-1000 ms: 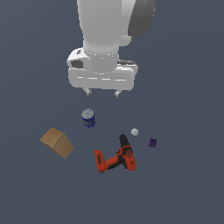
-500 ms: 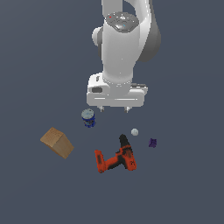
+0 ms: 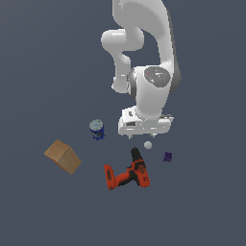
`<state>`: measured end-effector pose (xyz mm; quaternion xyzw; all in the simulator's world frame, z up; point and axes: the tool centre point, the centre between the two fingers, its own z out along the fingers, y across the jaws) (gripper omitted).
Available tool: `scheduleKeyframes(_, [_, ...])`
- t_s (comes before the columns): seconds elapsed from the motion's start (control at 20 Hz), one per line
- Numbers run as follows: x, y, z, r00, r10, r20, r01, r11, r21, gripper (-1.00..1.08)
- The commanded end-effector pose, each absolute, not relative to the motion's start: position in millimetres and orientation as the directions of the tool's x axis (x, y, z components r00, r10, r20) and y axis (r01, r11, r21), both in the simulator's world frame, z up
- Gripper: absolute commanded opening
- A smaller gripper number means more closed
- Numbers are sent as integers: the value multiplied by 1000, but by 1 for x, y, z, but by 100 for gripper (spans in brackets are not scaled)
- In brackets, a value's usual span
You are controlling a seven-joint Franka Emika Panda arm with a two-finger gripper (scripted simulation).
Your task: Pick up a designated object from a clutter of objects.
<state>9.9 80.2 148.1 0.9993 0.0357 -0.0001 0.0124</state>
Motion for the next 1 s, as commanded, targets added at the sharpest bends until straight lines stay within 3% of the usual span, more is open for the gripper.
scheduleKeyframes(0.0, [5, 95, 126, 996, 85, 1, 85, -996, 18, 100])
scheduleKeyframes(0.4, [-9, 125, 81, 994, 113, 0, 113, -994, 4, 100])
scheduleKeyframes(0.95, [-14, 131, 67, 993, 119, -1, 119, -993, 1, 100])
